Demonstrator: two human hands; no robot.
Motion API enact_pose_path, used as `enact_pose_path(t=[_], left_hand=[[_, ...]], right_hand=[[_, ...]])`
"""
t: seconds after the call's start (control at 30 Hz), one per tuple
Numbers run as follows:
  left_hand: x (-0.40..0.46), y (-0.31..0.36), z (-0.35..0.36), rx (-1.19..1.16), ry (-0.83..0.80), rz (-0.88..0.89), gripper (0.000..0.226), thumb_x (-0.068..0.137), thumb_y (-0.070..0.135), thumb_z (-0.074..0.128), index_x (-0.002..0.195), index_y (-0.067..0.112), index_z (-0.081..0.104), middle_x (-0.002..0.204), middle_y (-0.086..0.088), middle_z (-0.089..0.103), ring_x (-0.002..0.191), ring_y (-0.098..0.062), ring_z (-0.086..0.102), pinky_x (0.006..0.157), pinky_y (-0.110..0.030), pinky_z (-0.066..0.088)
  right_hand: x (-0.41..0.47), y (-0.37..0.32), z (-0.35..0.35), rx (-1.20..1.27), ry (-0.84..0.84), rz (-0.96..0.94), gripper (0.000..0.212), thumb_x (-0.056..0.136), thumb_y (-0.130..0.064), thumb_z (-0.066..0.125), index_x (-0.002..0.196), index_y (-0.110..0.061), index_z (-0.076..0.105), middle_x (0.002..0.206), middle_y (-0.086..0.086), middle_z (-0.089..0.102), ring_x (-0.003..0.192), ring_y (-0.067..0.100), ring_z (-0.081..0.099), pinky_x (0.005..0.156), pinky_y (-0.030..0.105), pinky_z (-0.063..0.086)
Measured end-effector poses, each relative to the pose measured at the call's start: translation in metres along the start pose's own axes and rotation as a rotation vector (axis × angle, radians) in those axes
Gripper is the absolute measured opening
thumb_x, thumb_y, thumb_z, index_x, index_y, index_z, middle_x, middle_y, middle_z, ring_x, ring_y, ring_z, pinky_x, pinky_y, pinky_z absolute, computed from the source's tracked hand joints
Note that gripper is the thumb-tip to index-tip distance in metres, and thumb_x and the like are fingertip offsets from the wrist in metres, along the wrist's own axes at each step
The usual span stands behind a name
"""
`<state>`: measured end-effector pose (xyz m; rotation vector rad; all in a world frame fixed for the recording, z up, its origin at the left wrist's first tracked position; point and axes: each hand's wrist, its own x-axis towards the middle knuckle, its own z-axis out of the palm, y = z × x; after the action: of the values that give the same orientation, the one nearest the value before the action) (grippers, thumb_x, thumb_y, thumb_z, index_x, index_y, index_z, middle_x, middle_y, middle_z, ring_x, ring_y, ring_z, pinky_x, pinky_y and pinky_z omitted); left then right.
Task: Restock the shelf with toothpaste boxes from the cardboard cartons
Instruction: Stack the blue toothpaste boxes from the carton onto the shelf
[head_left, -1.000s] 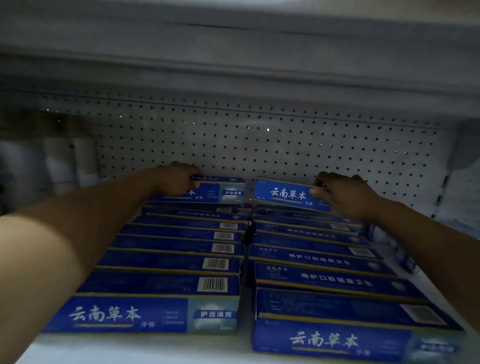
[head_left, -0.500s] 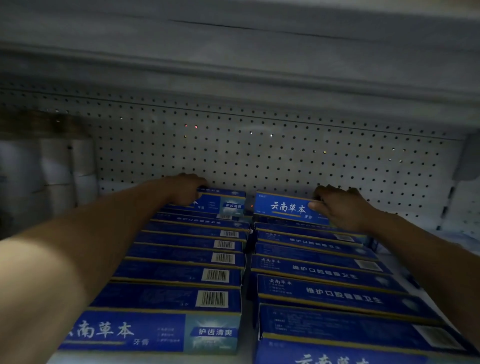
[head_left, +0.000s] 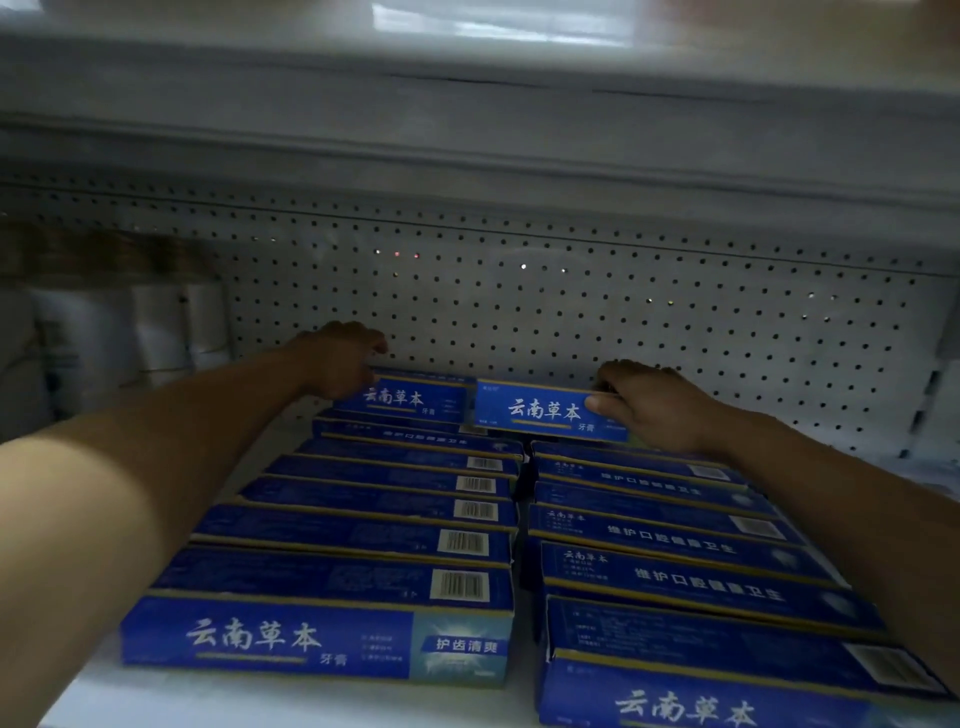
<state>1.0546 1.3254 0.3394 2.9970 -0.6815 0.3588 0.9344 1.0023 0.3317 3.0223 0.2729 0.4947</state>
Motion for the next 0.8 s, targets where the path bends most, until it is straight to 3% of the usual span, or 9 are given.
enact_pose_path(t=[0.2, 0.37, 0.6, 0.8], left_hand=[[-0.032, -0.028, -0.013, -0.002, 0.035, -0.103, 0.056, 0.094, 0.028, 0.054, 0.143, 0.011, 0.032, 0.145, -0.013, 0.038, 0.128, -0.027, 0.04, 0.104, -0.031, 0.036], [-0.05, -0.039, -0.011, -0.022, 0.011, -0.131, 0.055, 0.095, 0.027, 0.053, 0.143, 0.013, 0.031, 0.144, -0.012, 0.038, 0.127, -0.025, 0.04, 0.103, -0.03, 0.036], [-0.063, -0.044, -0.009, -0.055, -0.006, -0.136, 0.057, 0.094, 0.024, 0.055, 0.144, 0.014, 0.031, 0.144, -0.011, 0.038, 0.126, -0.024, 0.041, 0.103, -0.028, 0.036], [-0.088, -0.041, -0.015, -0.038, 0.035, -0.134, 0.054, 0.092, 0.023, 0.058, 0.141, 0.013, 0.036, 0.135, -0.014, 0.046, 0.119, -0.025, 0.046, 0.092, -0.025, 0.038]], right_hand=[[0.043, -0.061, 0.008, 0.043, -0.047, -0.084, 0.04, 0.098, -0.044, 0.034, 0.107, -0.008, 0.048, 0.095, 0.007, 0.051, 0.082, 0.02, 0.046, 0.072, 0.028, 0.031], [0.07, -0.105, 0.023, 0.092, -0.038, -0.09, 0.043, 0.099, -0.045, 0.033, 0.116, -0.008, 0.046, 0.11, 0.011, 0.054, 0.087, 0.02, 0.045, 0.077, 0.029, 0.03], [0.081, -0.135, 0.035, -0.015, 0.048, -0.074, 0.052, 0.099, -0.045, 0.032, 0.135, -0.008, 0.038, 0.132, 0.017, 0.041, 0.117, 0.03, 0.041, 0.096, 0.036, 0.032], [0.06, -0.142, 0.015, -0.033, 0.143, -0.185, 0.064, 0.091, -0.043, 0.053, 0.141, -0.012, 0.029, 0.139, 0.012, 0.03, 0.124, 0.028, 0.03, 0.102, 0.036, 0.027]])
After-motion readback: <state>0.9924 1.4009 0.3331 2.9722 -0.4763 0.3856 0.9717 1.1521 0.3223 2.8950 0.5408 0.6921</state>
